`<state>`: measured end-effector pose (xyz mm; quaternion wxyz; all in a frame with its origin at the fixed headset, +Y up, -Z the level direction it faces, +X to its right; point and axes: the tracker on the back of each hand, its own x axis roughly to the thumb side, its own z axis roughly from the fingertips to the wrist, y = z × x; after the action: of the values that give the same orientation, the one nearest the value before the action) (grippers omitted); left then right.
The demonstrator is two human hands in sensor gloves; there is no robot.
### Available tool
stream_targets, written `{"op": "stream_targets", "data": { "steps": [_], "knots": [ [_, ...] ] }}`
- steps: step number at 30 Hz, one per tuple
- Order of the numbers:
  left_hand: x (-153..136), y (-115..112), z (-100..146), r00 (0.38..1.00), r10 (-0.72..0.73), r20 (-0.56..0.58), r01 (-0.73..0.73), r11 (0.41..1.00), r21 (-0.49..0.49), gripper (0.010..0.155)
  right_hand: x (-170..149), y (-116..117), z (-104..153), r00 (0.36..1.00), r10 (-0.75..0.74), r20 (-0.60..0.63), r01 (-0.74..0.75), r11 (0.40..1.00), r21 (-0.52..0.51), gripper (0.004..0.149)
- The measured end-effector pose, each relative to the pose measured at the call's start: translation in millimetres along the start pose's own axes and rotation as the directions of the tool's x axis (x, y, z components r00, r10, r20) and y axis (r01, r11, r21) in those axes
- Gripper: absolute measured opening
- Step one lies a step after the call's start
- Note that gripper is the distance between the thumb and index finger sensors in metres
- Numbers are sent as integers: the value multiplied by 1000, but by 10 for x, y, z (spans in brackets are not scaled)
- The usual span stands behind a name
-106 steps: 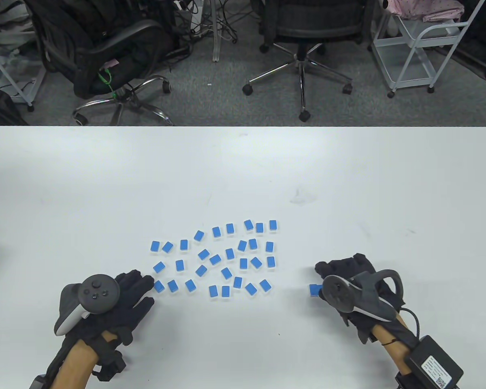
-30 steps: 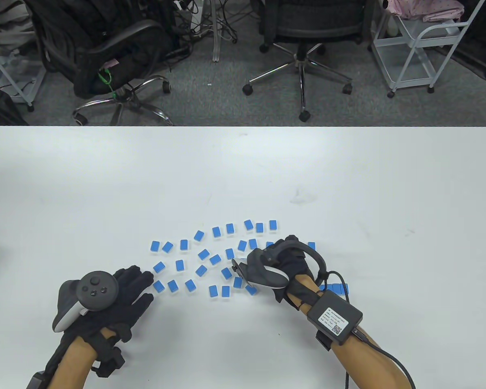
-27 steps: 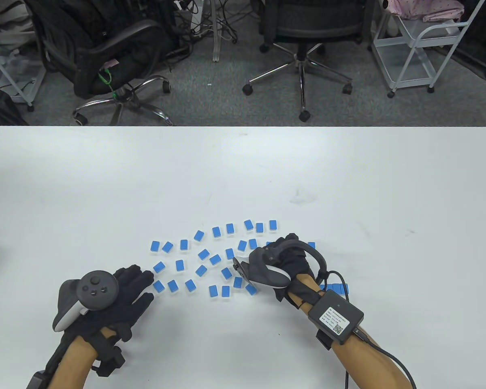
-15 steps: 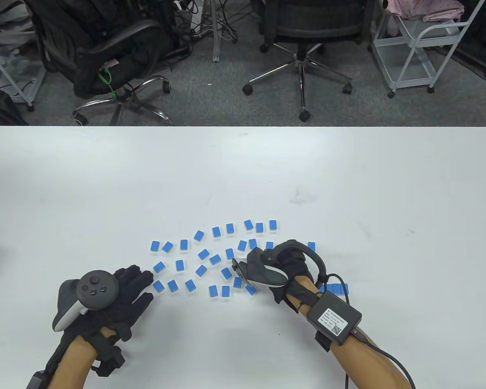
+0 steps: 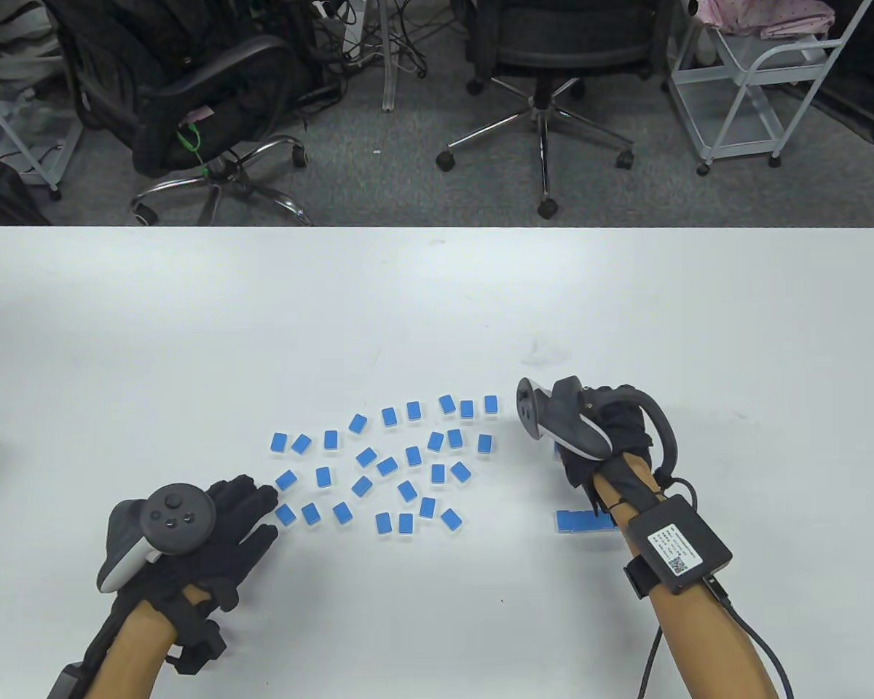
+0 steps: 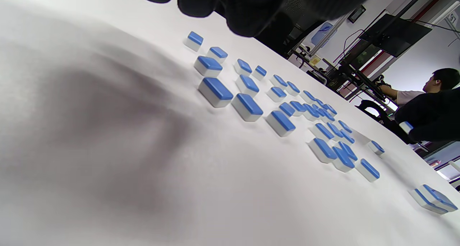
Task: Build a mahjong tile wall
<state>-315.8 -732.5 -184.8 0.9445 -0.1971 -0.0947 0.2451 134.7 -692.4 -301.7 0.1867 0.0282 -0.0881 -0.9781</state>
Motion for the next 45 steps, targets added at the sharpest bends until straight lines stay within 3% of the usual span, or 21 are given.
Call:
{"op": "stream_targets", "data": {
  "steps": [4,7,21,39,45],
  "knots": [
    [-2,1,12,1000,2,-3,-2,1000,2,68,32,317,-139,1000,-11,-11,12,995,98,55],
    [-4,4,16,1000,7,-5,-7,1000,5,67,62,457,-174,1000,-21,-18,23,993,114,54],
    [-8,-7,3,1000,6,-10,-6,1000,-5,67,29,516,-184,990,-136,29,133,986,102,55],
    [-8,-5,5,1000,5,-8,-5,1000,-3,68,55,512,-159,991,-123,47,118,989,90,56],
    [-10,-2,7,1000,5,-7,-5,1000,-1,67,53,466,-143,993,-106,55,100,990,103,63]
  ]
}}
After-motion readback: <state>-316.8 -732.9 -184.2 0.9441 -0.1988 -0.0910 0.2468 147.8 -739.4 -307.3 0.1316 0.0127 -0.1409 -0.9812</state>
